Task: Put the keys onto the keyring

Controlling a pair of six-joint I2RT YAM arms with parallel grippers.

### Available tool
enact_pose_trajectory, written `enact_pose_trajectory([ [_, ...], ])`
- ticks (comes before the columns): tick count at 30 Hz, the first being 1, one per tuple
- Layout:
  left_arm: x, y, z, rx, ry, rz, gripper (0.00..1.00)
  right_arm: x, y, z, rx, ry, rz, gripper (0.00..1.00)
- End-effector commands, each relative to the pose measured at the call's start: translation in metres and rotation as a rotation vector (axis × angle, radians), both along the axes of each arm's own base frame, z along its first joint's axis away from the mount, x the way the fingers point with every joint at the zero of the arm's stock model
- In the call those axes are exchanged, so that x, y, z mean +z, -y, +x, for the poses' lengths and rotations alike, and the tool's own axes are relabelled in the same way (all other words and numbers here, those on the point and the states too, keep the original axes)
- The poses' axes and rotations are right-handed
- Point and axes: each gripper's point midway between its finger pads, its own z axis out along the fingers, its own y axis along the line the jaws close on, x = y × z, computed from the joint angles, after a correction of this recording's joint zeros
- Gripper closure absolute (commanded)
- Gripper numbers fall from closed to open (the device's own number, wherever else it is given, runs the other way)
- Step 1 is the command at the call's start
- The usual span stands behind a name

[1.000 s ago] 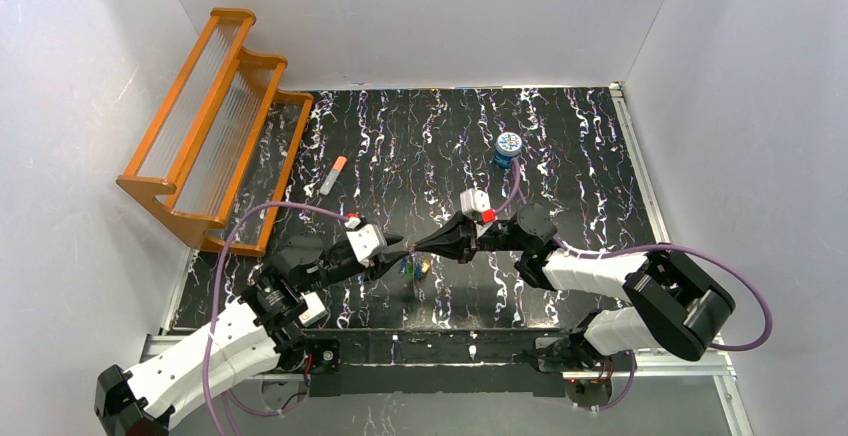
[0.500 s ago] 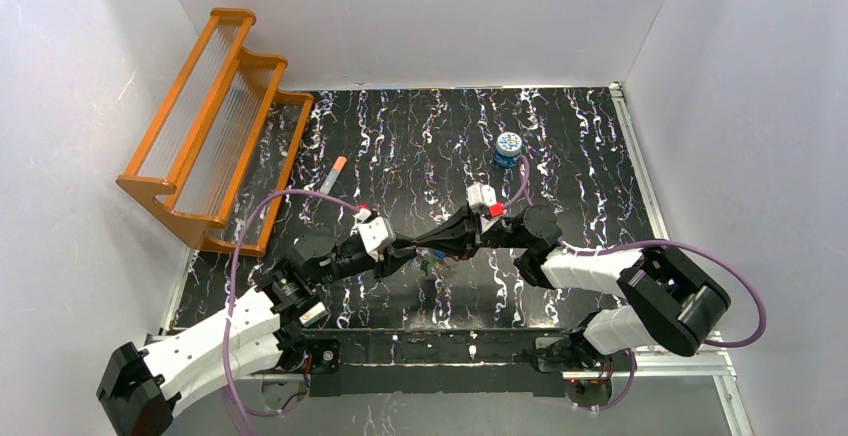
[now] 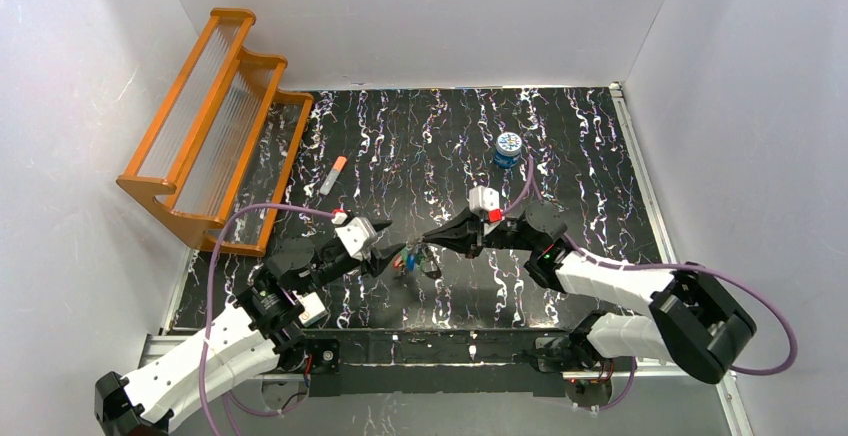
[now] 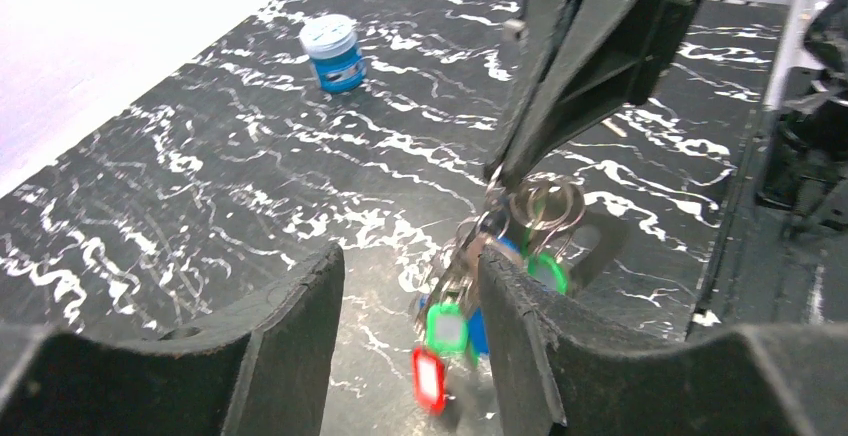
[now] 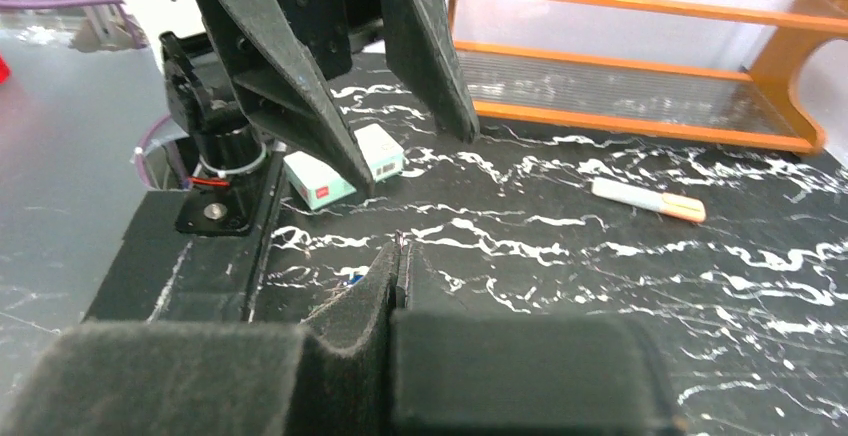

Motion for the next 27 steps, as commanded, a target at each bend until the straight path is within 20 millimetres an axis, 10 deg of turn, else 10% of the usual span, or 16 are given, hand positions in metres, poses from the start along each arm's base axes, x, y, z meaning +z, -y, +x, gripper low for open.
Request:
enact_pose_trajectory([
  [1, 0.012, -0.018, 0.016, 0.138, 0.018, 0.004, 0.48, 0.0, 0.011, 0.017, -0.094, 0.094, -0.054, 0.99],
  [14, -0.002, -0.023, 0.033, 0.264, -0.111, -0.061, 0.39, -0.015, 0.024, 0.058, -0.222, 0.218, -0.271, 0.99],
  [27, -0.029, -0.017, 0.044, 0.353, -0.295, -0.132, 0.32, -0.065, -0.018, 0.024, 0.07, -0.068, -0.264, 0.99],
])
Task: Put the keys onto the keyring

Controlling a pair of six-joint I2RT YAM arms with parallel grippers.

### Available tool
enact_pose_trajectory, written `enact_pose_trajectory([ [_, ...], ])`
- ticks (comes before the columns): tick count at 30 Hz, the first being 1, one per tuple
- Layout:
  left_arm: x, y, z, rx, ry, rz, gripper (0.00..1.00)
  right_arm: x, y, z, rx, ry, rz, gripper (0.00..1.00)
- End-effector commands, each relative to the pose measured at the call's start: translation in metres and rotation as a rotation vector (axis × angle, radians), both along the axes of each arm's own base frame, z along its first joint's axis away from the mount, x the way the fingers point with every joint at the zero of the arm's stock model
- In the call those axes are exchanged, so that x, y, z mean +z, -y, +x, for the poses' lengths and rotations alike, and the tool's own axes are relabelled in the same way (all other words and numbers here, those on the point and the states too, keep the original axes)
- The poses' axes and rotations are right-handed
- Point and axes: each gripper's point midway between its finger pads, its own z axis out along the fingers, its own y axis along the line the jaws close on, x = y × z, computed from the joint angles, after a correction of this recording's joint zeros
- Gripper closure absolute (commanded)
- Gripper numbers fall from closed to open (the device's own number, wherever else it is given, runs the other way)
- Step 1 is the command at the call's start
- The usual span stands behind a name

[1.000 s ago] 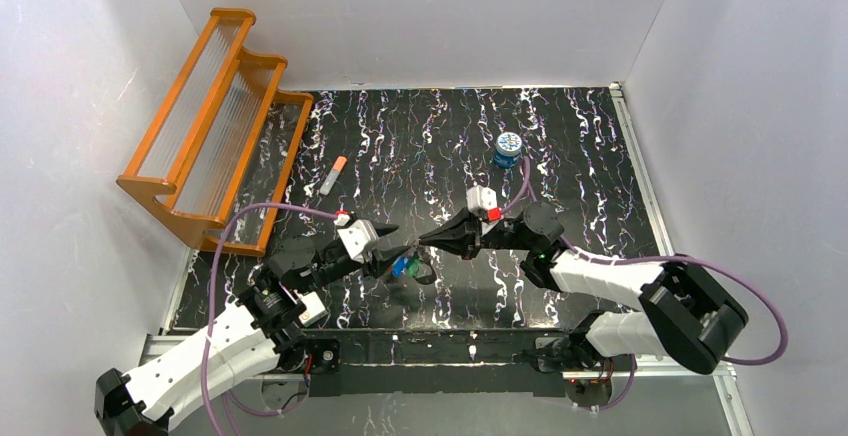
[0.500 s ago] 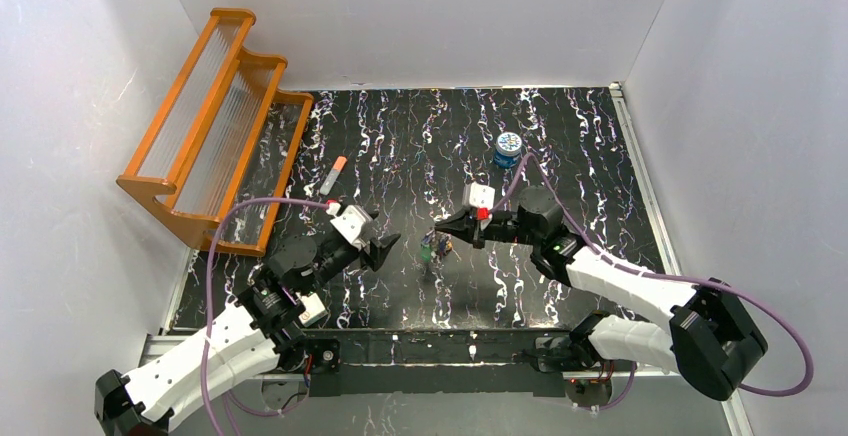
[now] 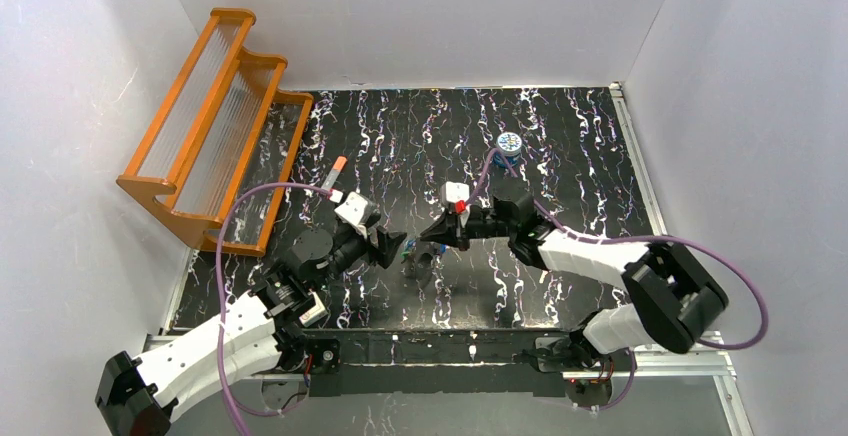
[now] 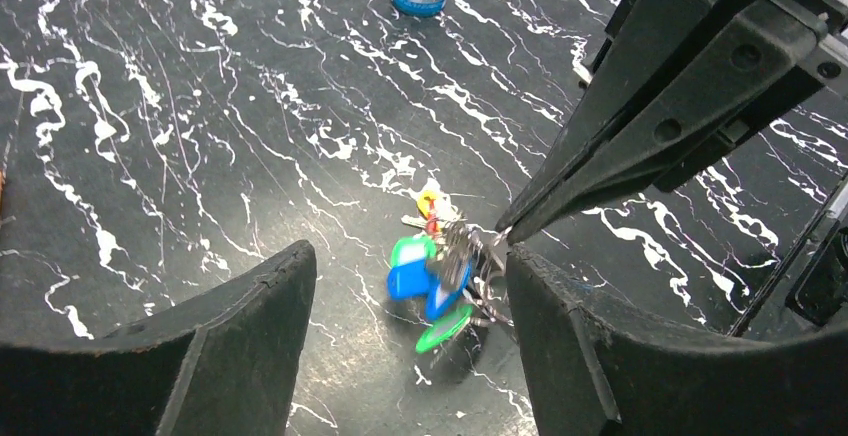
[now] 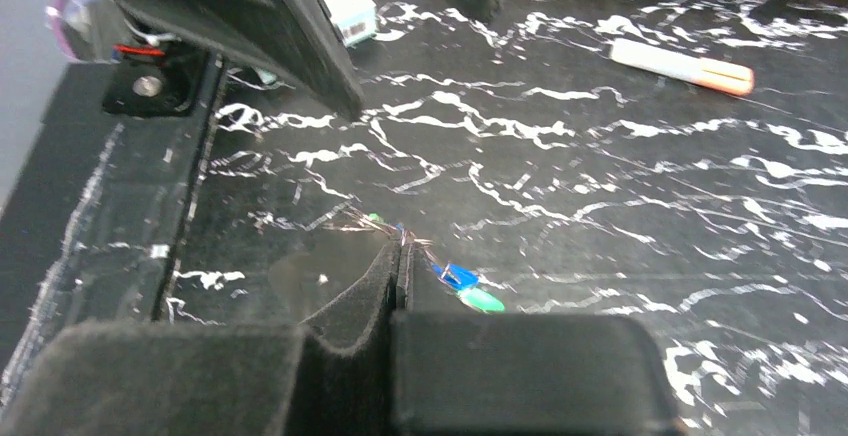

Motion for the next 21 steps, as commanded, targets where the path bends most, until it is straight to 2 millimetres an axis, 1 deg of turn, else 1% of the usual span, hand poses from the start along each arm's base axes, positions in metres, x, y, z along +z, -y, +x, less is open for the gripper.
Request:
enact_pose_trajectory([
  [1, 0.002, -0.001, 0.007, 0.058, -0.034, -0.049, 0.31, 0.002, -0.021, -0.016, 0.111, -0.099, 0.041, 0.99],
  [5, -0.002, -0.002, 0.008, 0.075, -0.054, -0.039, 0.29, -0.007, -0.027, -0.018, 0.118, -0.144, 0.035, 0.99],
  [7, -0.004, -0.003, 0.008, 0.084, -0.065, -0.04, 0.28, -0.009, -0.029, -0.017, 0.116, -0.16, 0.031, 0.99],
  [8, -0.005, -0.003, 0.009, 0.088, -0.069, -0.044, 0.27, -0.008, -0.029, -0.016, 0.115, -0.16, 0.032, 0.95],
  [11, -0.007, -0.005, 0.01, 0.106, -0.081, -0.056, 0.25, -0.005, -0.029, -0.012, 0.085, -0.155, 0.046, 0.74],
  [13, -0.009, -0.008, 0.012, 0.137, -0.095, -0.068, 0.23, -0.002, -0.028, -0.01, 0.061, -0.147, 0.059, 0.63],
  [15, -0.01, -0.011, 0.013, 0.162, -0.107, -0.081, 0.2, 0.003, -0.027, -0.007, 0.036, -0.137, 0.074, 0.54],
  [18, -0.013, -0.013, 0.015, 0.185, -0.124, -0.096, 0.15, 0.008, -0.024, -0.004, 0.001, -0.132, 0.093, 0.44],
  [21, -0.019, -0.014, 0.015, 0.201, -0.147, -0.1, 0.12, 0.012, -0.022, 0.0, -0.036, -0.111, 0.116, 0.37],
])
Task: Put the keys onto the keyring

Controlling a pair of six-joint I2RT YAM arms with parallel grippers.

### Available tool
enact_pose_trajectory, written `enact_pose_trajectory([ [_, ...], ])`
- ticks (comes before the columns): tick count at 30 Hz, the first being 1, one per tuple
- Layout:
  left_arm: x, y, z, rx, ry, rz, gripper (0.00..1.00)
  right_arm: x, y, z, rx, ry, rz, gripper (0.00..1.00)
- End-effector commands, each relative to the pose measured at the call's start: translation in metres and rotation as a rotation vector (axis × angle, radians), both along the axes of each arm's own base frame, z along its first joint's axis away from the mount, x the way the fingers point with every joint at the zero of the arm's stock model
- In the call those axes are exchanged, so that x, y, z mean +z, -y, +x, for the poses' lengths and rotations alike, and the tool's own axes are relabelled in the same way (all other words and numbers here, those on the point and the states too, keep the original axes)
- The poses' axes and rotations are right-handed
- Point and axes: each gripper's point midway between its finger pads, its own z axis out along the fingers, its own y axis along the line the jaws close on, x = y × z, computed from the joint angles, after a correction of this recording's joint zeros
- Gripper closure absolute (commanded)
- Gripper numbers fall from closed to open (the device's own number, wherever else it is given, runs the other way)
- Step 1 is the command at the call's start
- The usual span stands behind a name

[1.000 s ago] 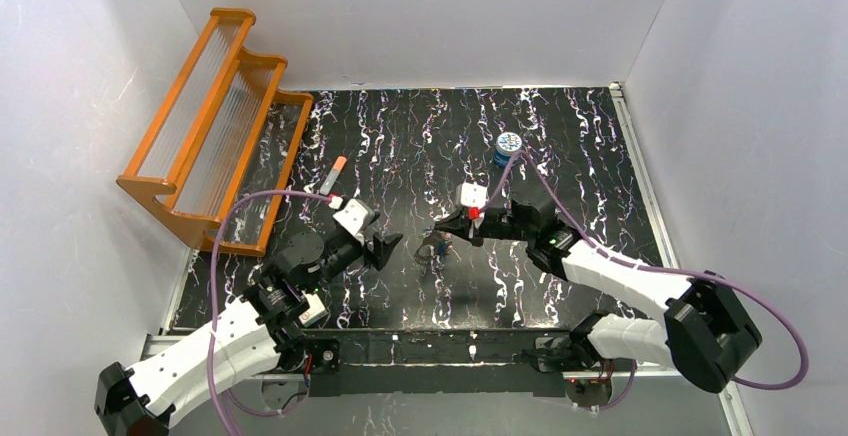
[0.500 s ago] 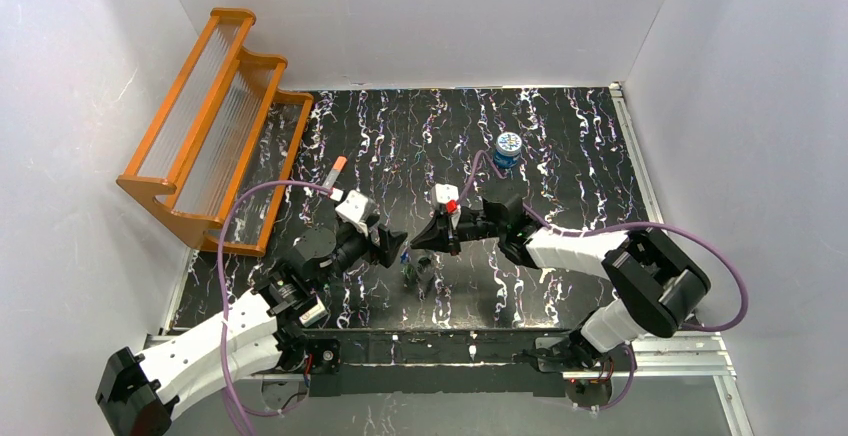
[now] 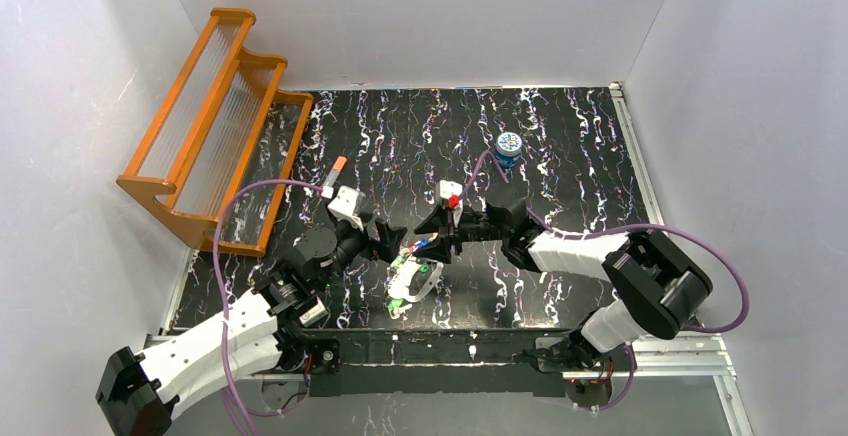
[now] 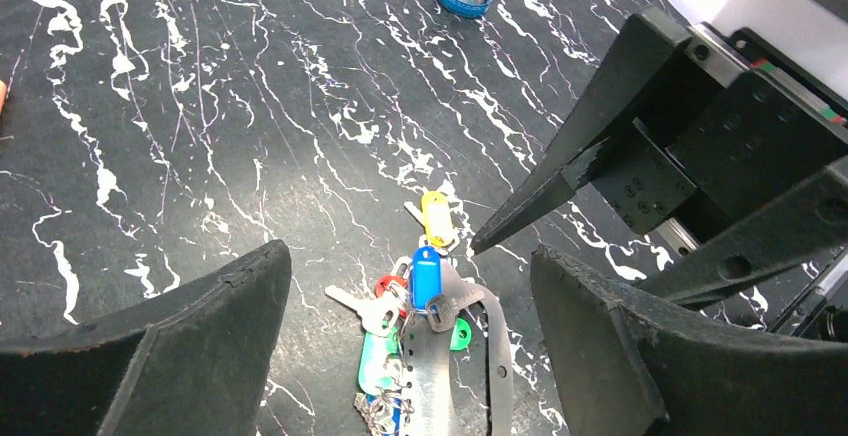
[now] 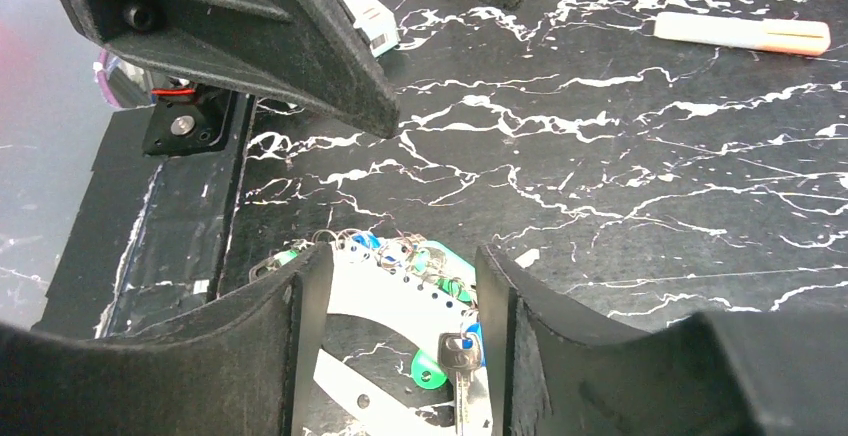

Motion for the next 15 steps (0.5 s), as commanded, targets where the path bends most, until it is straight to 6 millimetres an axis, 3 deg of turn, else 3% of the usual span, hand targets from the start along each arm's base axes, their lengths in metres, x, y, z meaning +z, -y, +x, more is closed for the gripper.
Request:
enact_pose_trajectory([
  [1, -0.01, -0.006, 0.003, 0.061, -0.043, -0.02, 0.12, 0.026, 0.003, 0.011, -0.084, 0.049, 0.081, 0.36],
  [8, -0.031, -0.007, 0.004, 0.1, -0.128, -0.008, 0.05, 0.029, 0.019, 0.031, -0.26, 0.07, 0.073, 0.32],
  [10, -0.036, -0.01, 0.006, 0.136, -0.167, -0.017, 0.02, 0.03, 0.027, 0.045, -0.362, 0.062, 0.059, 0.22],
  [15, -0.052, -0.009, 0.009, 0.173, -0.264, -0.015, 0.02, 0.023, 0.049, 0.08, -0.622, -0.008, -0.018, 0.22],
])
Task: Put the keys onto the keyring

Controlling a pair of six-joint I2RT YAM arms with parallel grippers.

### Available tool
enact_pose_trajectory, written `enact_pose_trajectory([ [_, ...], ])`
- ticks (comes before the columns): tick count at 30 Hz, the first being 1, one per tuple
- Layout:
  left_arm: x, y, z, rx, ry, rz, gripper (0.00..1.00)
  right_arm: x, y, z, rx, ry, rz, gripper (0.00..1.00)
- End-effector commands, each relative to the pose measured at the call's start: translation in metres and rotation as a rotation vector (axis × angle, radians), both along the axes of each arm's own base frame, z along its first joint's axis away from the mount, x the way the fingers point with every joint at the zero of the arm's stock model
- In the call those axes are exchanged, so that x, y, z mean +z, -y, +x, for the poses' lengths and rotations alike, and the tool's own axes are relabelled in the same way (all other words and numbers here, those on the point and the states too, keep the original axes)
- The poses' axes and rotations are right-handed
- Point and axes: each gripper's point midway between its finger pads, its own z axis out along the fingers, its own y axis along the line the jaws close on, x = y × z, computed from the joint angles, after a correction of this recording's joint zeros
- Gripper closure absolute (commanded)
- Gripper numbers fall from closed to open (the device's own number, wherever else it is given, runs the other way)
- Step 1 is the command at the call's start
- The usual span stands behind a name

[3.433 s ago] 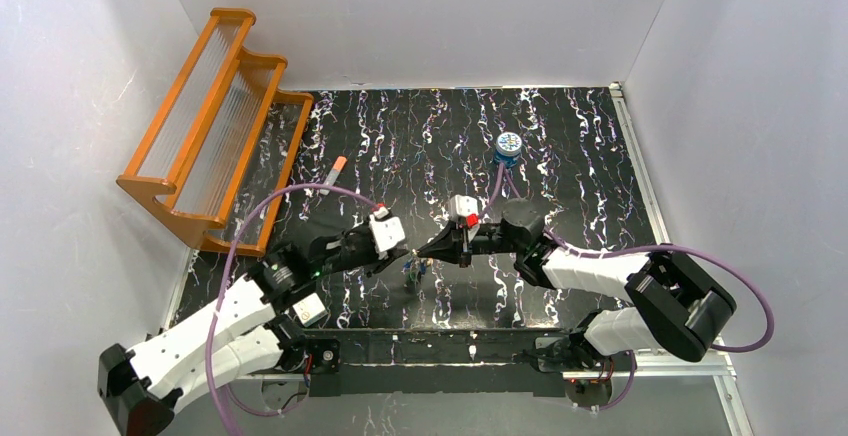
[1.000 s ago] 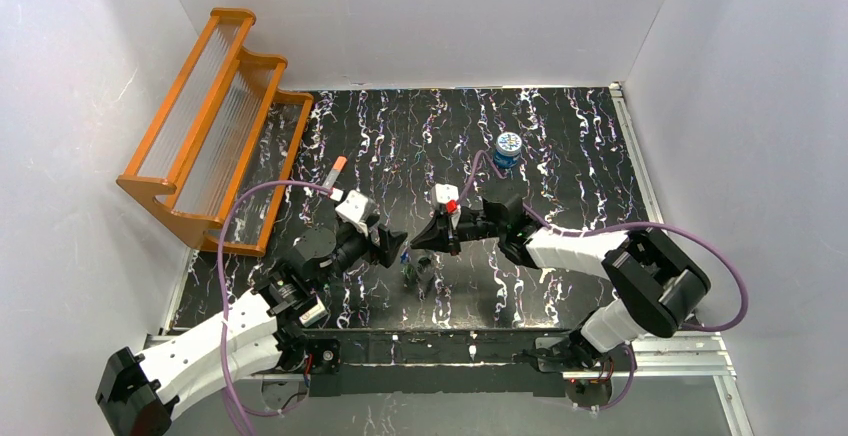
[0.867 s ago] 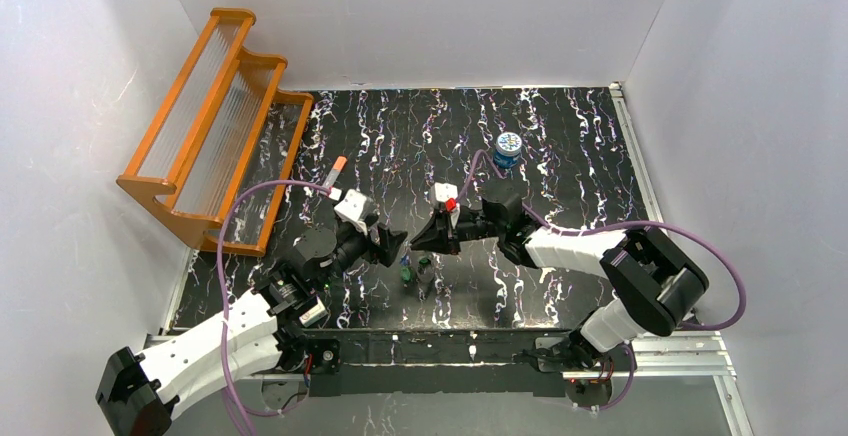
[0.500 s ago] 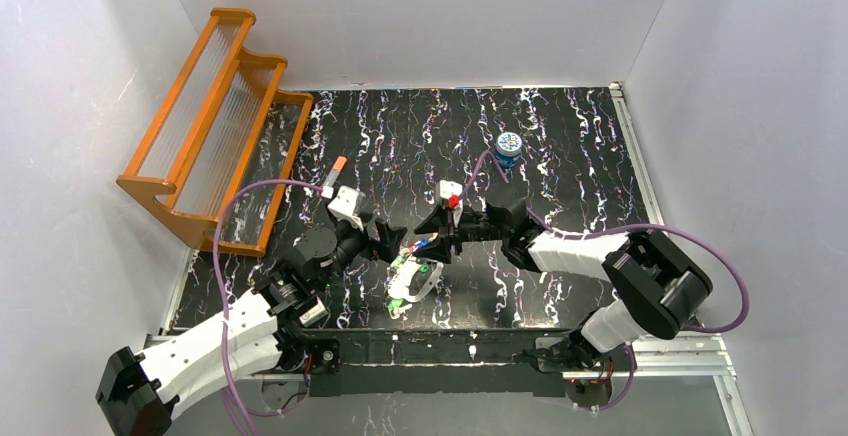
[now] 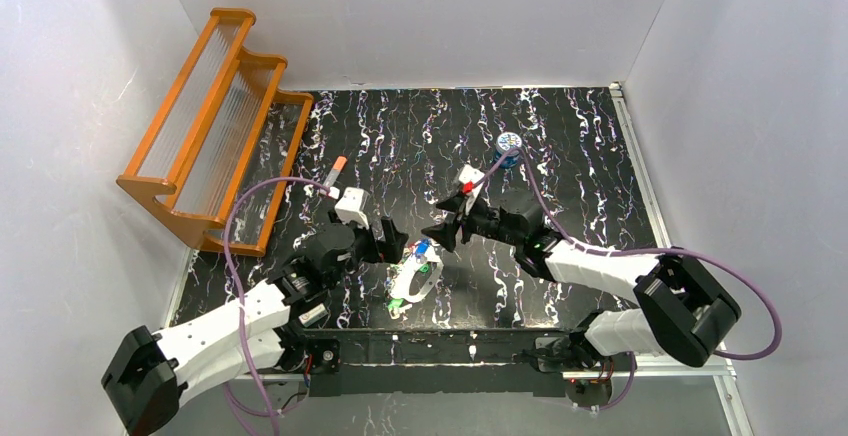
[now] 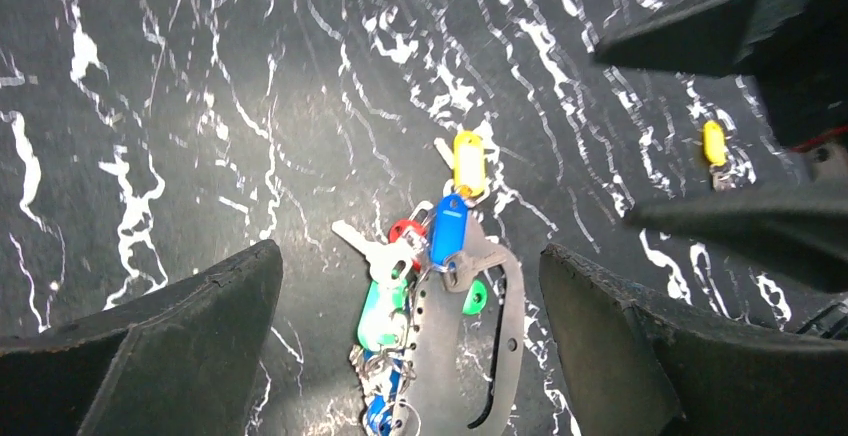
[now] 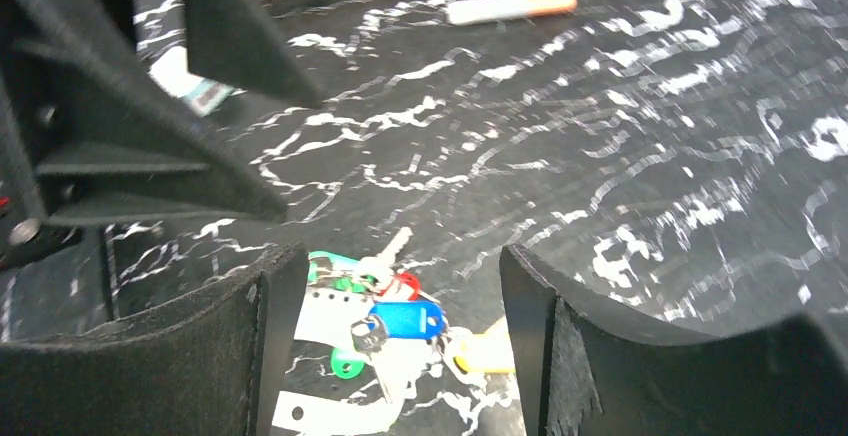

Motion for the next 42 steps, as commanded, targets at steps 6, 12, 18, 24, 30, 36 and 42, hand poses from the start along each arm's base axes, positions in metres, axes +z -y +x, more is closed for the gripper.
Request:
enact_pose_trajectory([
  [6, -0.027, -0.003, 0.011, 0.083, -0.211, -0.029, 0.02, -0.039, 0.066, 0.077, -0.692, -0.297, -0.182, 0.28],
  [12, -0.052, -0.01, 0.016, 0.134, -0.363, -0.01, 0.02, -0.057, 0.045, 0.049, -0.51, -0.405, -0.259, 0.26],
  [18, -0.079, -0.014, 0.013, 0.169, -0.548, 0.008, 0.02, -0.07, 0.017, 0.005, -0.264, -0.576, -0.233, 0.24],
  [24, -0.089, -0.018, 0.013, 0.19, -0.599, 0.005, 0.02, -0.073, -0.006, -0.026, -0.108, -0.694, -0.228, 0.25],
  [30, -0.082, -0.036, 0.013, 0.255, -0.563, 0.037, 0.02, -0.074, -0.021, -0.051, -0.036, -0.696, -0.28, 0.3],
  [36, -0.075, -0.047, 0.013, 0.287, -0.533, 0.055, 0.02, -0.087, -0.033, -0.087, 0.087, -0.748, -0.344, 0.3],
  [42, -0.074, -0.045, 0.013, 0.288, -0.537, 0.045, 0.01, -0.113, -0.038, -0.092, 0.08, -0.803, -0.405, 0.28],
])
